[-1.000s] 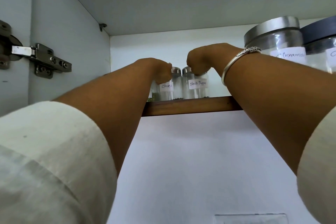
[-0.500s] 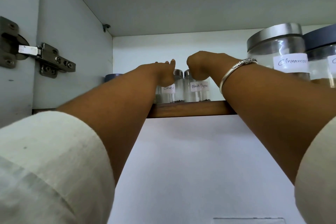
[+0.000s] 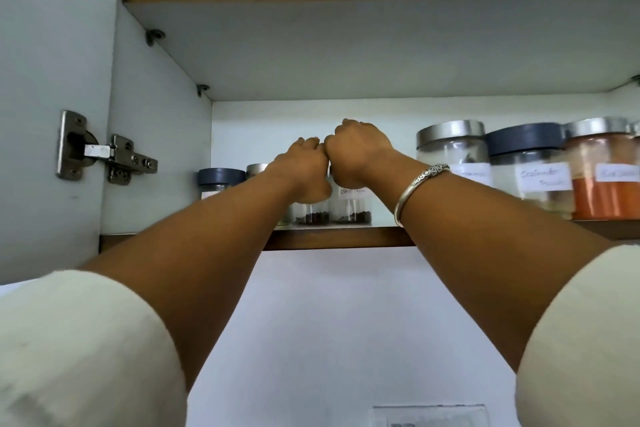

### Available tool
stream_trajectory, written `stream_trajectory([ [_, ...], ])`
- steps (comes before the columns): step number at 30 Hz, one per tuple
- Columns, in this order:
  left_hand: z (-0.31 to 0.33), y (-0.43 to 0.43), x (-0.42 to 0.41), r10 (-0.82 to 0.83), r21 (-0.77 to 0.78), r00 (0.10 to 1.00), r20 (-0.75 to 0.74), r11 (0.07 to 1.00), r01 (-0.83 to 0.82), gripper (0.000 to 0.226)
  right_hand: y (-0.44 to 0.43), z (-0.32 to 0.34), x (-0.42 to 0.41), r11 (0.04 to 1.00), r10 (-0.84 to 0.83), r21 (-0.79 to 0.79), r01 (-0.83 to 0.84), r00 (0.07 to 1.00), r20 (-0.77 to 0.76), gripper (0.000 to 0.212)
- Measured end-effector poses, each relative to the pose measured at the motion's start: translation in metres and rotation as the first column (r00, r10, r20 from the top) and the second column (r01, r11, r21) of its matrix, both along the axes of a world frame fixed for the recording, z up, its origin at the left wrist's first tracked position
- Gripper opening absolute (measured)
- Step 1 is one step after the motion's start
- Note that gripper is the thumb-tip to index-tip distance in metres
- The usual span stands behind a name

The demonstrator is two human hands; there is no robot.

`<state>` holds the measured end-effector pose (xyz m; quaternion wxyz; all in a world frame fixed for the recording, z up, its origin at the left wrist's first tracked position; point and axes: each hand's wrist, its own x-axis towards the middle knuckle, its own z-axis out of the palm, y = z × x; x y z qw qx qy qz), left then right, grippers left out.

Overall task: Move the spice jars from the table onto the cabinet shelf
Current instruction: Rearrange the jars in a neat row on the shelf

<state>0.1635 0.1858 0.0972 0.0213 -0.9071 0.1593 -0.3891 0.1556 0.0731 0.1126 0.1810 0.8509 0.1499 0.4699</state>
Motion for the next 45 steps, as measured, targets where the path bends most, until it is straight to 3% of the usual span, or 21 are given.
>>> stream_trajectory([
  [4,0.009,-0.022,-0.039,-0.073,-0.011,0.997,-0.003,0.997,0.073,0.053,-0.024,0.011,-0.040,0.992,0.079,0.108,-0.072,0.995,-0.055,0.005],
  [8,0.021,-0.056,-0.075,-0.170,-0.019,0.985,-0.027,0.985,0.170,0.068,-0.072,0.023,-0.072,0.989,0.053,0.141,-0.046,0.997,-0.049,0.011],
  [10,0.023,-0.076,-0.089,-0.208,0.006,0.977,-0.053,0.978,0.209,0.073,-0.096,0.027,-0.086,0.988,0.014,0.155,-0.004,0.998,-0.067,0.004],
  [14,0.024,-0.114,-0.111,-0.245,0.046,0.967,-0.073,0.968,0.248,0.075,-0.142,0.026,-0.109,0.972,-0.065,0.215,0.095,0.988,-0.143,0.024],
  [19,0.019,-0.144,-0.119,-0.162,0.093,0.986,-0.043,0.982,0.165,0.044,-0.179,0.015,-0.122,0.956,-0.141,0.223,0.192,0.964,-0.226,0.036],
  [23,0.014,-0.155,-0.117,-0.082,0.077,0.996,0.027,0.994,0.080,0.042,-0.188,0.002,-0.124,0.958,-0.130,0.213,0.194,0.950,-0.285,0.025],
  [29,0.008,-0.159,-0.111,-0.026,0.084,0.992,0.120,0.996,0.016,0.044,-0.192,-0.001,-0.122,0.961,-0.088,0.239,0.139,0.973,-0.213,0.020],
  [37,0.019,-0.161,-0.103,0.074,0.072,0.978,0.196,0.993,-0.089,0.024,-0.194,0.008,-0.107,0.978,-0.109,0.150,0.143,0.971,-0.212,0.014],
  [42,0.028,-0.160,-0.094,0.074,0.034,0.983,0.168,0.996,-0.081,0.019,-0.193,0.006,-0.096,0.987,-0.116,0.094,0.134,0.978,-0.172,0.032],
  [45,0.027,-0.159,-0.083,0.081,0.039,0.983,0.165,0.995,-0.089,0.015,-0.190,0.004,-0.085,0.986,-0.133,0.080,0.146,0.980,-0.146,0.031],
])
